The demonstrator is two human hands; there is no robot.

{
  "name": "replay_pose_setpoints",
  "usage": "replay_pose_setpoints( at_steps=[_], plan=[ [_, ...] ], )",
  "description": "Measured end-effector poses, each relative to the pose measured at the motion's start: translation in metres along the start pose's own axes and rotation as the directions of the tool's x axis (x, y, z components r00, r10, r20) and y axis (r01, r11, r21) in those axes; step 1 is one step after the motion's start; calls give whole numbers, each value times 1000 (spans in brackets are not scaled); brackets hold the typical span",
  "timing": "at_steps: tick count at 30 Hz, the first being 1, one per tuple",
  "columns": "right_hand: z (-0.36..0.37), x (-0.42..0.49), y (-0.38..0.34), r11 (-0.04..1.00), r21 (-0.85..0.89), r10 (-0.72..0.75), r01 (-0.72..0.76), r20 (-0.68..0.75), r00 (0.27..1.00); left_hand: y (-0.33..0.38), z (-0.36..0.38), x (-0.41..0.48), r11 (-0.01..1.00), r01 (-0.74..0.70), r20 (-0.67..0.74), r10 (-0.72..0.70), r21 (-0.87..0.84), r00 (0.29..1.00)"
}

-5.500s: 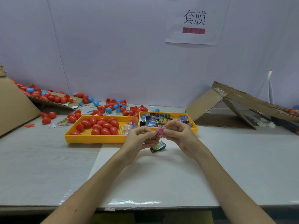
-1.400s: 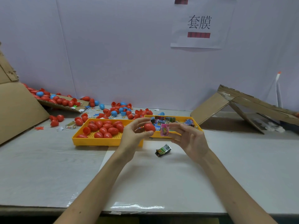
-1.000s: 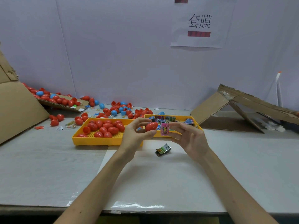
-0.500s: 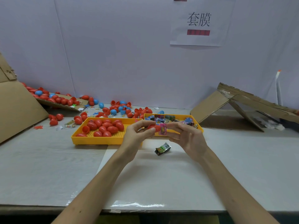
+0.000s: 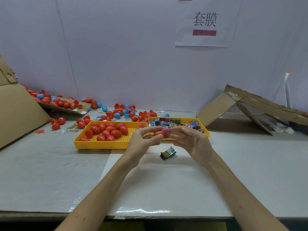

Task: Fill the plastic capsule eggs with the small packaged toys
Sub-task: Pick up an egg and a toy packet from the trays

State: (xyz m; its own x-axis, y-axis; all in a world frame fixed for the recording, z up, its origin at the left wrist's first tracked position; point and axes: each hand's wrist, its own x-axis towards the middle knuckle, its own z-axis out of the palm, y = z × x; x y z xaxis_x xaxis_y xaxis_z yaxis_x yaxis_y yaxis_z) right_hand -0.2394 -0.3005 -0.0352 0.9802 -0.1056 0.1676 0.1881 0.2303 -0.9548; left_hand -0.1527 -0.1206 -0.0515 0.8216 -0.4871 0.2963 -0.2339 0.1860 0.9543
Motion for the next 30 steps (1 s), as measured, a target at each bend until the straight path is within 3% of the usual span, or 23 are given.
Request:
replay_pose_setpoints(
  at_steps=[7, 16, 20, 25, 30],
  plan=[
    [-3, 4, 3, 1000, -27, 6, -6, 10, 1000, -2, 2, 0, 998, -6, 15, 5, 59, 1000],
    [-8, 11, 10, 996, -45, -80, 75, -127, 989, -4, 1, 1, 996, -2, 15, 1, 86, 1000],
    [-11, 13, 13, 968, -198, -194, 157, -185, 963, -4, 1, 1, 994, 4, 30, -8, 109, 1000],
    [-7, 11, 16, 912, -378, -198, 158, -69, 978, -4, 2, -1, 992, 0, 46, -6, 130, 999],
    [-6, 11, 18, 894, -413, -216, 174, -58, 975, -2, 3, -2, 990, 3, 45, -9, 140, 999]
  ],
)
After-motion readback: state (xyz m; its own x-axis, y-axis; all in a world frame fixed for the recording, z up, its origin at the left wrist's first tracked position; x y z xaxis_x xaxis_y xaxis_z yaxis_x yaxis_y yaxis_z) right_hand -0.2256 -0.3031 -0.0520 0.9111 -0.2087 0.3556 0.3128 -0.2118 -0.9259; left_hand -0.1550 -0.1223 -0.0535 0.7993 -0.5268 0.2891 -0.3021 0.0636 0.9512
